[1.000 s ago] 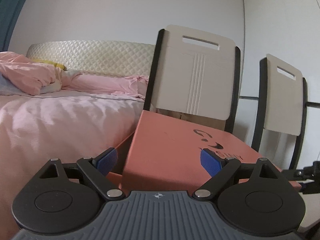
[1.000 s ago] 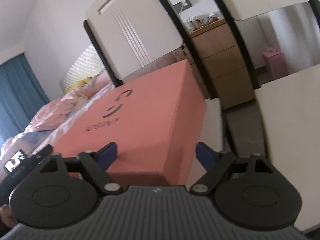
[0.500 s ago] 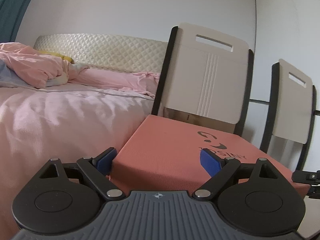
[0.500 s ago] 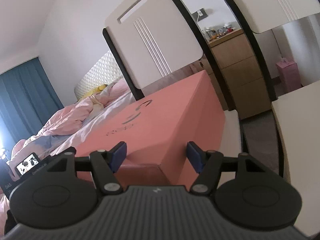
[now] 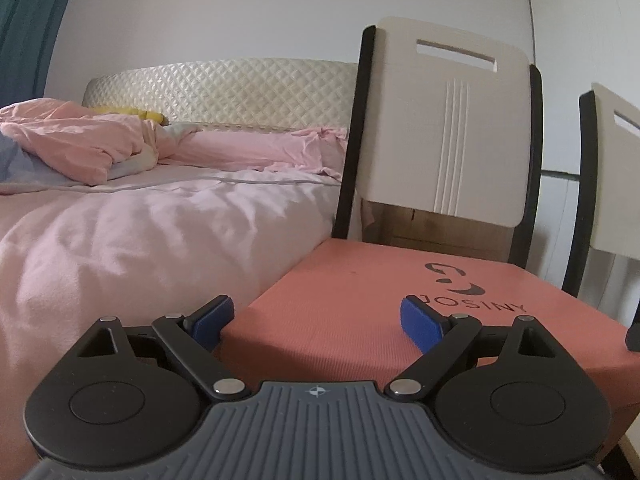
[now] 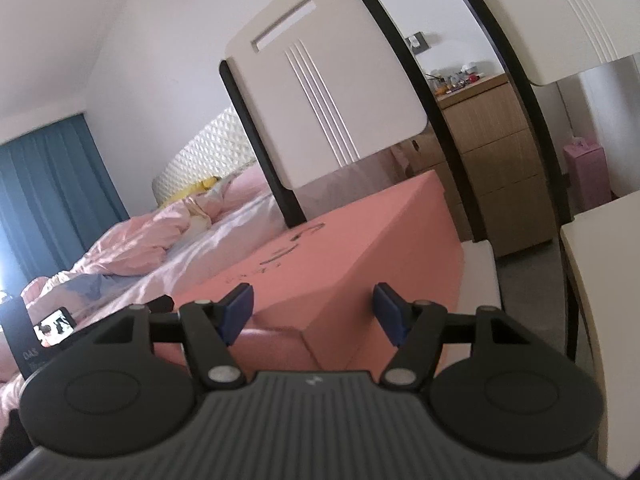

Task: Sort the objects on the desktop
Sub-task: 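Lower the lid onto the box opening with both grippers, then open both grippers and release the lid on the box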

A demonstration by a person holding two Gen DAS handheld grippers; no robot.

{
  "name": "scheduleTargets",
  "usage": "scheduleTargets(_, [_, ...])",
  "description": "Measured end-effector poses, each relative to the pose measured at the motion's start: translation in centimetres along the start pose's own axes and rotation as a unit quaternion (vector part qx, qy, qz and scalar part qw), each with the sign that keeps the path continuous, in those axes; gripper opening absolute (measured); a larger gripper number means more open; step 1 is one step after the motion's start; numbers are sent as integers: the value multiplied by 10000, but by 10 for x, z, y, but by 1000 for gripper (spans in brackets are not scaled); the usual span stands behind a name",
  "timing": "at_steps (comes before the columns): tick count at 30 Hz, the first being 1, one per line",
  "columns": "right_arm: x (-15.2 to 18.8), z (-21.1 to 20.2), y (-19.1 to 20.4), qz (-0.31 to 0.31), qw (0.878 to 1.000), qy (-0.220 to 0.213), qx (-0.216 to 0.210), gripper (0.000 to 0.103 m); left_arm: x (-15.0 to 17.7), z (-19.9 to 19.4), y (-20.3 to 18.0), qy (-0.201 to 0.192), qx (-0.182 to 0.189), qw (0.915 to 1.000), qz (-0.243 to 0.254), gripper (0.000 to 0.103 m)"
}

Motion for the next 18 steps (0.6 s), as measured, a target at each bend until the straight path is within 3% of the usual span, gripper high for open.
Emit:
scheduleTargets(9, [3,3,-13,207,9994,271,98,62,8,2,-7,196,75,9996,164,93])
scheduleTargets(18, [6,6,-21,74,9985,308,456,58,10,22,-21,452,234,9979,401,95])
Point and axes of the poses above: each gripper's, at about its wrist camera, not at the fingertips, and z roughly the way its jaws point, y to its left, x to its underside, the point moved 5 cm from there along z, roughly the way its jaws point, and after that the axes turned 3 degrees about x, right-handed, at the moved point
